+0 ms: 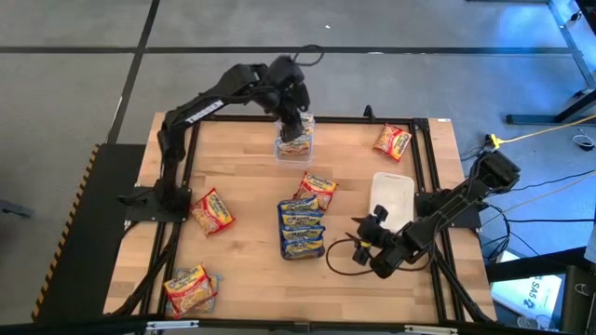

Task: Sort Maruchan noodles
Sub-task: Put the right light blue noodle pack into the transparent bin

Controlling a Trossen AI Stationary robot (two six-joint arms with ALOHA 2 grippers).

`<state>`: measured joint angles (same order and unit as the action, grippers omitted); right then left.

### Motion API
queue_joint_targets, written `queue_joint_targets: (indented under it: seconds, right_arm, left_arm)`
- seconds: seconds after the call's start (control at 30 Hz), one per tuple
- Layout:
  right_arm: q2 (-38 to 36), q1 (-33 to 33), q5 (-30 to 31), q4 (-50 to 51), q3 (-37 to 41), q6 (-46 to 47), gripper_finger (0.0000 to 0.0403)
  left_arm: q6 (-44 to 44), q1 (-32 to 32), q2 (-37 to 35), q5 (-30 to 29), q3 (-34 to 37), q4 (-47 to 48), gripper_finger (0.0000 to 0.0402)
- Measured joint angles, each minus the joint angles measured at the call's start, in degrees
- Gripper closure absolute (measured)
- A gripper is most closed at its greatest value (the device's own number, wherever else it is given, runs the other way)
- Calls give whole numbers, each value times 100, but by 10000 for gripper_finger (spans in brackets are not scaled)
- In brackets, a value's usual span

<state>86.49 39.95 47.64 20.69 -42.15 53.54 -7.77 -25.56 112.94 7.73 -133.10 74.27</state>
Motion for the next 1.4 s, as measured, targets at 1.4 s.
queue_joint_targets:
  seconds: [1.4]
  right_arm:
    - [-10, 15, -175, -615, 20, -447, 194]
  left_arm:
    - [8004, 5504, -3447, 112, 7001, -3737, 209]
